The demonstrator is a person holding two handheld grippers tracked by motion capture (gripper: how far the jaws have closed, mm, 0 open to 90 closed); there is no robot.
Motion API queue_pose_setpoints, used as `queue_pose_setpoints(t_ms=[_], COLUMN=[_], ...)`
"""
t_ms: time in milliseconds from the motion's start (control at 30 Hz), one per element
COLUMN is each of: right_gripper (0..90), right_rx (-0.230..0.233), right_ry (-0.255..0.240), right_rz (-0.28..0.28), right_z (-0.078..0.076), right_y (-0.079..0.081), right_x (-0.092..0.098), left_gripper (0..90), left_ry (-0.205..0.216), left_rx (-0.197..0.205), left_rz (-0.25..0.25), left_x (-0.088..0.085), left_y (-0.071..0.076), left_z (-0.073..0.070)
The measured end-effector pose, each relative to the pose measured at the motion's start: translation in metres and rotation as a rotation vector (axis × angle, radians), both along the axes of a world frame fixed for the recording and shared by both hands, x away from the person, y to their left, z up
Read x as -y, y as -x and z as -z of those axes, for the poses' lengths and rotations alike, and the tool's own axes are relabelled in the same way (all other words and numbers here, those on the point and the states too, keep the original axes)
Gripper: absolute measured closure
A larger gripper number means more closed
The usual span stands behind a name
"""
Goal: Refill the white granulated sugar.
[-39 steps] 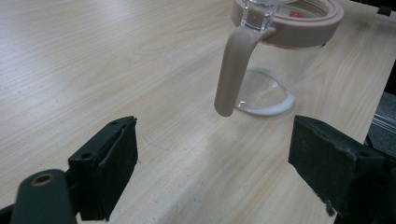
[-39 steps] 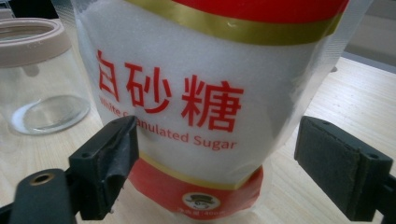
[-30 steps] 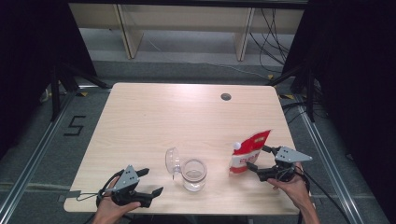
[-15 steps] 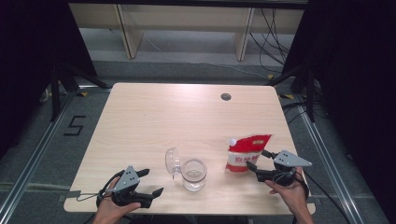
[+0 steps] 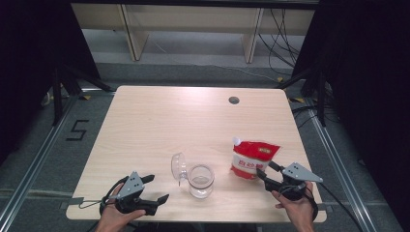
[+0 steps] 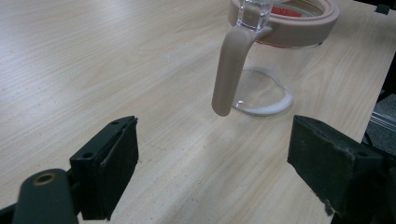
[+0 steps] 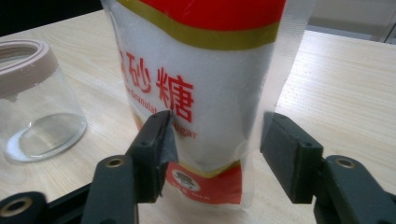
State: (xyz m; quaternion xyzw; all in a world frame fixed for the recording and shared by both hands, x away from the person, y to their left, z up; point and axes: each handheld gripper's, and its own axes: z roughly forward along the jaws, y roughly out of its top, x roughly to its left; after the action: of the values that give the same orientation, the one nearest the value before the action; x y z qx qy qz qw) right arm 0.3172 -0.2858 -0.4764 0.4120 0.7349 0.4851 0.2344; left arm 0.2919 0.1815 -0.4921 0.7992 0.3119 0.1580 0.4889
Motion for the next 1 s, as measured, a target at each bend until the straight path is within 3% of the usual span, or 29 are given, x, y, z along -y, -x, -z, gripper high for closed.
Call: queue_pose_setpoints(t_ms=[67,100,133,300,333,367,533,733,767,867,967,1000], right_gripper=[48.0,49.6,52.2,54.6,55.2,55.9,57.0,50.9,48.8,41.4,38.8,38.1], right_rx=[0.023,-0.005,0.024,0.025,0.039,0.022,0.023,0.053,0.061,0.058,0.09,0.089], right_ry=[0.012,-0.008,0.028,0.032,0.054,0.034,0.019,-0.004,0.0,0.004,0.009,-0.007], right_rz=[-0.007,0.02,0.01,0.005,0.021,0.018,0.021,-0.022,-0.023,-0.041,-0.083,-0.092], right_z=[0.0,-0.001,-0.001,-0.002,-0.002,-0.002,-0.002,0.0,0.0,0.002,0.005,0.005], right_y=[0.001,0.006,0.007,0.012,0.013,0.015,0.018,0.013,0.013,0.01,0.003,0.001], right_x=[-0.001,-0.005,-0.005,-0.007,-0.006,-0.007,-0.007,-0.002,-0.002,0.0,0.001,0.001], left_gripper=[15.8,15.9,15.8,15.8,15.9,15.9,15.9,15.8,15.8,15.8,15.8,15.8], left_ry=[-0.016,-0.01,0.01,-0.006,-0.006,-0.005,-0.006,0.0,0.015,0.012,0.0,0.01], left_rx=[0.017,0.014,-0.001,0.017,0.017,0.015,0.014,0.013,-0.004,-0.003,0.014,-0.004], left_rz=[0.014,0.014,0.003,0.019,0.019,0.02,0.014,0.014,-0.001,0.002,0.02,0.006], left_x=[-0.001,-0.001,0.0,-0.001,-0.001,-0.001,0.0,-0.001,0.0,0.0,0.0,0.001], left_y=[-0.001,-0.001,0.0,-0.001,-0.001,-0.001,-0.001,-0.001,0.0,0.0,-0.001,0.0], left_z=[0.0,0.0,0.0,-0.001,-0.001,-0.001,0.0,0.0,0.0,0.0,-0.001,0.0])
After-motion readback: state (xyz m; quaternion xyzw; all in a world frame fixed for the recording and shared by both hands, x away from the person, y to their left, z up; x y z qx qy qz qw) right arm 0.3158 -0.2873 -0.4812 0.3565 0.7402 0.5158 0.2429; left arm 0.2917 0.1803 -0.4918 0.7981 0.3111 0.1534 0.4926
